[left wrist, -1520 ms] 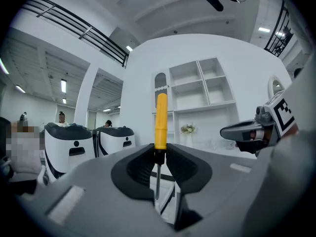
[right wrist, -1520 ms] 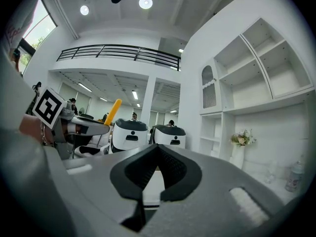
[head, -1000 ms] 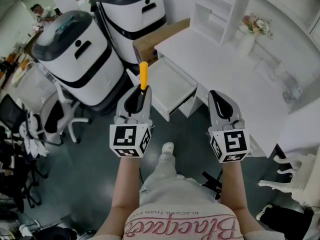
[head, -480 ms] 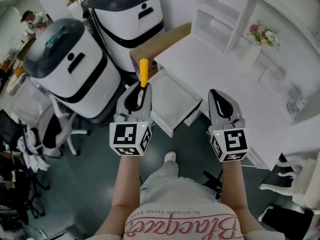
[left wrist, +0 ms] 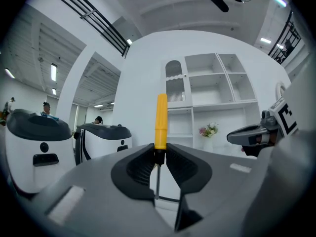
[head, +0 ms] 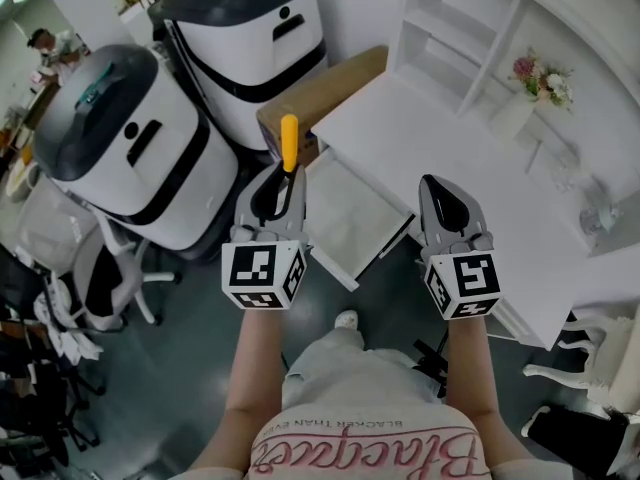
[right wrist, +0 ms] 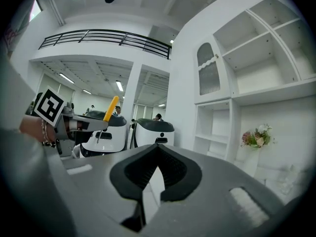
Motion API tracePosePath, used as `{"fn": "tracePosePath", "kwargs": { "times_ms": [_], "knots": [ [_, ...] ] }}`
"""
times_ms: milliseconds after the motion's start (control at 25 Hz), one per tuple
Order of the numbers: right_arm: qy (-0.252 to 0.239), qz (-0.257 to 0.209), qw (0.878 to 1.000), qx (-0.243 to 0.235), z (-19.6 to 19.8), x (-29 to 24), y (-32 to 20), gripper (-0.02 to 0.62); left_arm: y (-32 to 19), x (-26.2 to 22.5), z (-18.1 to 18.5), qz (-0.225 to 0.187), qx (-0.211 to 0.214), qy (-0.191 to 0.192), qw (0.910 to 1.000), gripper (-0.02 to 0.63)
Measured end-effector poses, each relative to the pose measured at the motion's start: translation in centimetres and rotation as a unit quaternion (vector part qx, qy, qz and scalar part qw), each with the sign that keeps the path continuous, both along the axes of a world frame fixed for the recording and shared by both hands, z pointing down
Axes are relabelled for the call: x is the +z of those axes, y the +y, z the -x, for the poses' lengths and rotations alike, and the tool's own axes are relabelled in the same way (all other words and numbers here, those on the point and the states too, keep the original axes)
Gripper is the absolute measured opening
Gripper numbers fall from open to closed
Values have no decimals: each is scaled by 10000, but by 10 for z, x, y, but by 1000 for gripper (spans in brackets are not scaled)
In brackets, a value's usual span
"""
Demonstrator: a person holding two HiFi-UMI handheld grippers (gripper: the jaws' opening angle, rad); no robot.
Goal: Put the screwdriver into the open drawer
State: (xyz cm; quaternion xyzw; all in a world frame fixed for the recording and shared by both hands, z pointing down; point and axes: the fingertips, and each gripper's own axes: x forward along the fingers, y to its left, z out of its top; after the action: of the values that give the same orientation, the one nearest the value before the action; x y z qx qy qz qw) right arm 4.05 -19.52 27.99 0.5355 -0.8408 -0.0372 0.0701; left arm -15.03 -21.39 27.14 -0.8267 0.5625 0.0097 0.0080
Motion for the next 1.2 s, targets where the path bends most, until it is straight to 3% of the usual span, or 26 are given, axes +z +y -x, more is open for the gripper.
{"fn": "tracePosePath", "kwargs": {
  "times_ms": [480,1200],
  "knots": [
    [105,561,9979,321,-10,35,-32,2,-49,41,-6,511,217,91,9984,91],
    [73,1481,9884,331,-23,108,-36,2,-49,138,-29,1677,224,4,9856,91]
  ]
}}
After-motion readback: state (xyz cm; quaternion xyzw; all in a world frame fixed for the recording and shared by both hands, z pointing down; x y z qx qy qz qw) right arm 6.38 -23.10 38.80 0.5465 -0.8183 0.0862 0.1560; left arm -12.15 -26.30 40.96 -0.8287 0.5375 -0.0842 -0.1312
